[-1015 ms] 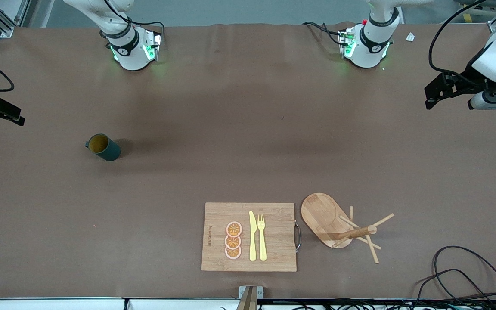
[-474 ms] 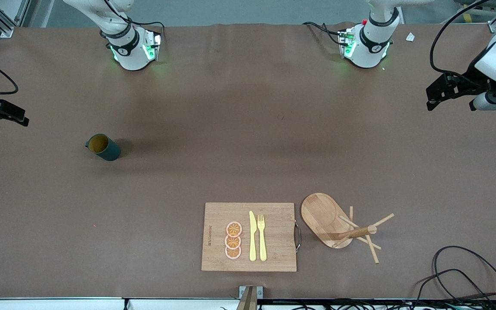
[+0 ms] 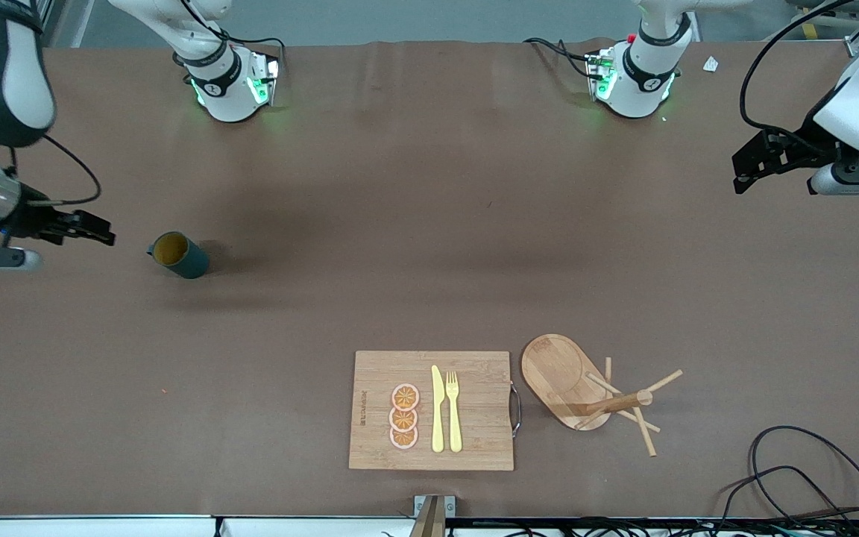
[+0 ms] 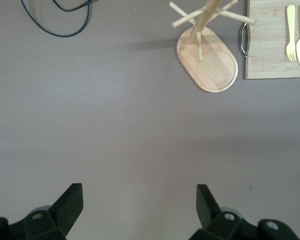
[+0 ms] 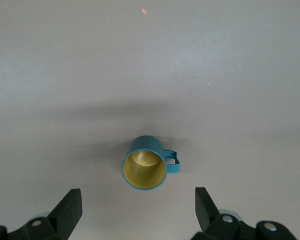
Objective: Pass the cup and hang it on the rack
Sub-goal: 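Reach the right gripper down to the teal mug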
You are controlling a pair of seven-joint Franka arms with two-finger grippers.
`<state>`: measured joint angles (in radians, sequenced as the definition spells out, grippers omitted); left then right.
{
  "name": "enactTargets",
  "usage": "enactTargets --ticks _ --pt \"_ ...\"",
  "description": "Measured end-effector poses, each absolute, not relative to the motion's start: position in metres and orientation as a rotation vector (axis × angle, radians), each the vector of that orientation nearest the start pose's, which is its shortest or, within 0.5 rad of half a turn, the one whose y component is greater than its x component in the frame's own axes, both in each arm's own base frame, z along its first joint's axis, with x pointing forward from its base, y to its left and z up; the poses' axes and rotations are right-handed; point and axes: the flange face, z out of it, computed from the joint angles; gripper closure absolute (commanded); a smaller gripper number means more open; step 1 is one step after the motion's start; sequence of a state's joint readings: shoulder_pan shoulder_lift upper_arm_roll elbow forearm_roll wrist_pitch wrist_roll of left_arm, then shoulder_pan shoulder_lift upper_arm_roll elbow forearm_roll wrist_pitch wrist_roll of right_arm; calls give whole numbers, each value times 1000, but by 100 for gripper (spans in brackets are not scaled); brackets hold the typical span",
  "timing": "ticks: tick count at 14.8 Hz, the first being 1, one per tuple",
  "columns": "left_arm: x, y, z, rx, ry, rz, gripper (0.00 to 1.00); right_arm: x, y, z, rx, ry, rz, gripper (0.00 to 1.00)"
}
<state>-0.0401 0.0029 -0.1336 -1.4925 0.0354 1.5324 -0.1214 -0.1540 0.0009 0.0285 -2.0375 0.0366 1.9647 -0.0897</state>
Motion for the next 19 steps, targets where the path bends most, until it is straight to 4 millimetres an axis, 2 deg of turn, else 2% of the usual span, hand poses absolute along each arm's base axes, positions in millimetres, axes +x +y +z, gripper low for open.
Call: enactTargets --ticks 4,10,14,16,19 --pt "549 -92 651 -3112 80 -56 0 514 -64 384 -3089 112 80 0" --pt "551 -93 653 -3113 81 -62 0 486 -56 355 -3077 152 77 0" --pt "551 -92 654 -3114 79 -65 0 469 -21 323 -3085 160 63 0" --pt "551 -92 654 -3114 79 -65 0 464 -4 315 -3090 125 53 0" --pt "551 -91 655 -3114 76 -68 0 462 6 309 -3093 101 23 0"
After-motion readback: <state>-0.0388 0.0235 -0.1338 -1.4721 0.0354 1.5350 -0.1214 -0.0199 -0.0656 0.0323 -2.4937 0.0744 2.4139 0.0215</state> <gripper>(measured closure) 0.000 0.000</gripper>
